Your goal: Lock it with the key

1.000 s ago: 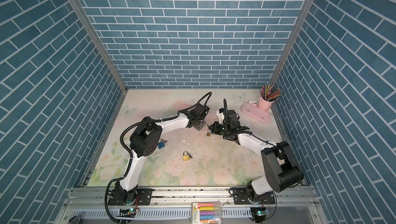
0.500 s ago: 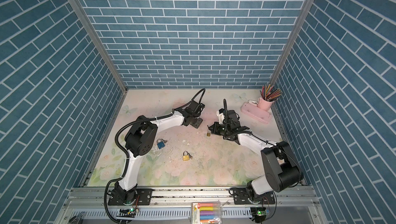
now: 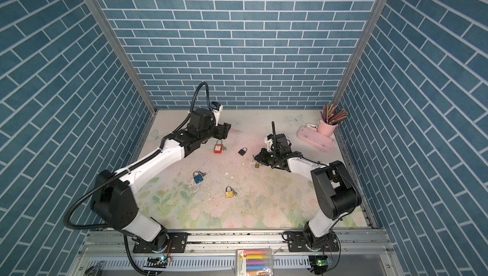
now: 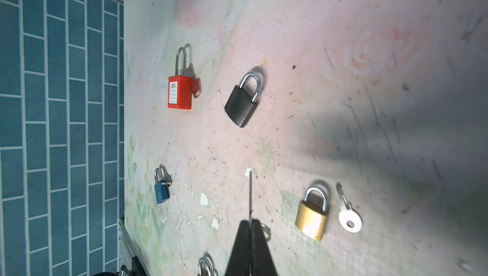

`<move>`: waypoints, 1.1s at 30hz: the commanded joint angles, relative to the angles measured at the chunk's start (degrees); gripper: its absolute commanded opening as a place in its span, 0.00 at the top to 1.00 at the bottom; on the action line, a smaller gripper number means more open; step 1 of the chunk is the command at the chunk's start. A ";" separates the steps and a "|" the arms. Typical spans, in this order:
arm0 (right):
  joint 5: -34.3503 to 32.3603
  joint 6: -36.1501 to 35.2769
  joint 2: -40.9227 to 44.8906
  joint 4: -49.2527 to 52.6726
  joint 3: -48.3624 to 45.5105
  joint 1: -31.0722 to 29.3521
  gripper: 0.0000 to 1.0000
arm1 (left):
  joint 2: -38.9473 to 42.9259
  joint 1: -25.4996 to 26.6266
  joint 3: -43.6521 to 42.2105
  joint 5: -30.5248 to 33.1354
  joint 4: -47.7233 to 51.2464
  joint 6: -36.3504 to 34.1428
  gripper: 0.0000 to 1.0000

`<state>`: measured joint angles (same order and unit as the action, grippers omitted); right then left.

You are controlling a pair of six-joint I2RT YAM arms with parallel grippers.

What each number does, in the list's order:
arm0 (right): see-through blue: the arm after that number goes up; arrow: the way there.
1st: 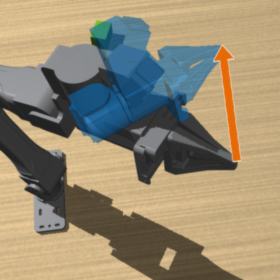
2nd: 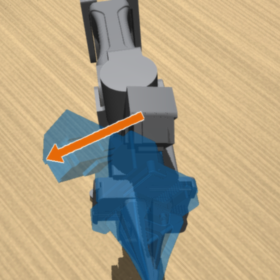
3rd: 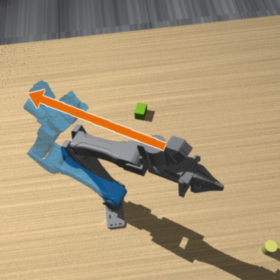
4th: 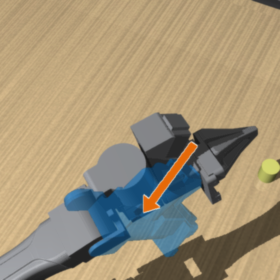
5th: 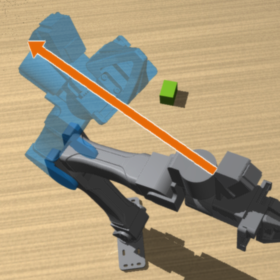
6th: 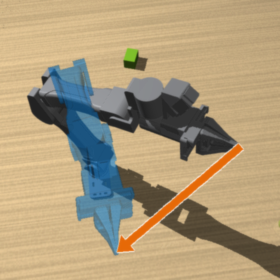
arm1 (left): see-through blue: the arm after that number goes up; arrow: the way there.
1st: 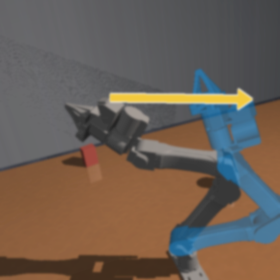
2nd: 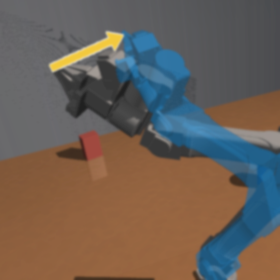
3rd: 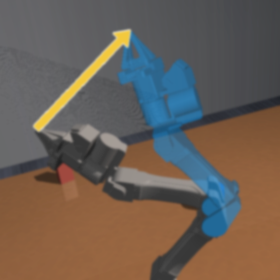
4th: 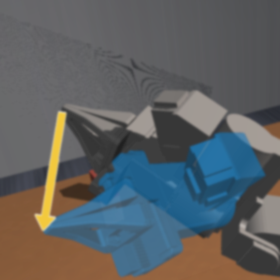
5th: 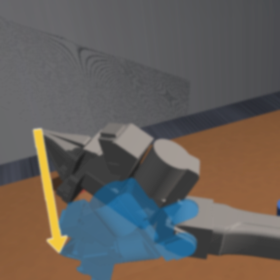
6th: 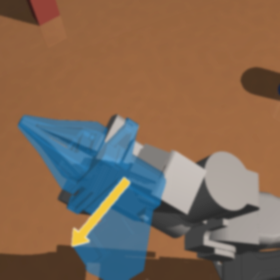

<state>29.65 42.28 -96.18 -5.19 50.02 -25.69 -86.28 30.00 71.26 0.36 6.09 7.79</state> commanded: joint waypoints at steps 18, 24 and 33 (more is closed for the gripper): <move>3.75 10.17 -17.81 -5.44 11.87 0.13 1.00 | 10.17 -3.44 -12.50 -4.01 -4.29 2.36 0.22; 3.40 10.34 -19.42 -5.60 12.41 0.14 1.00 | 10.19 -4.03 -12.96 -4.56 -4.22 2.22 0.22; 3.99 10.46 -20.88 -5.98 12.79 0.21 1.00 | 10.52 -4.42 -12.60 -4.67 -3.96 2.49 0.22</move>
<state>34.11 51.22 -115.35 -11.60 62.00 -25.69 -77.14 26.02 58.96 -4.14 3.03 10.07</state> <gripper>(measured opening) 0.041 0.782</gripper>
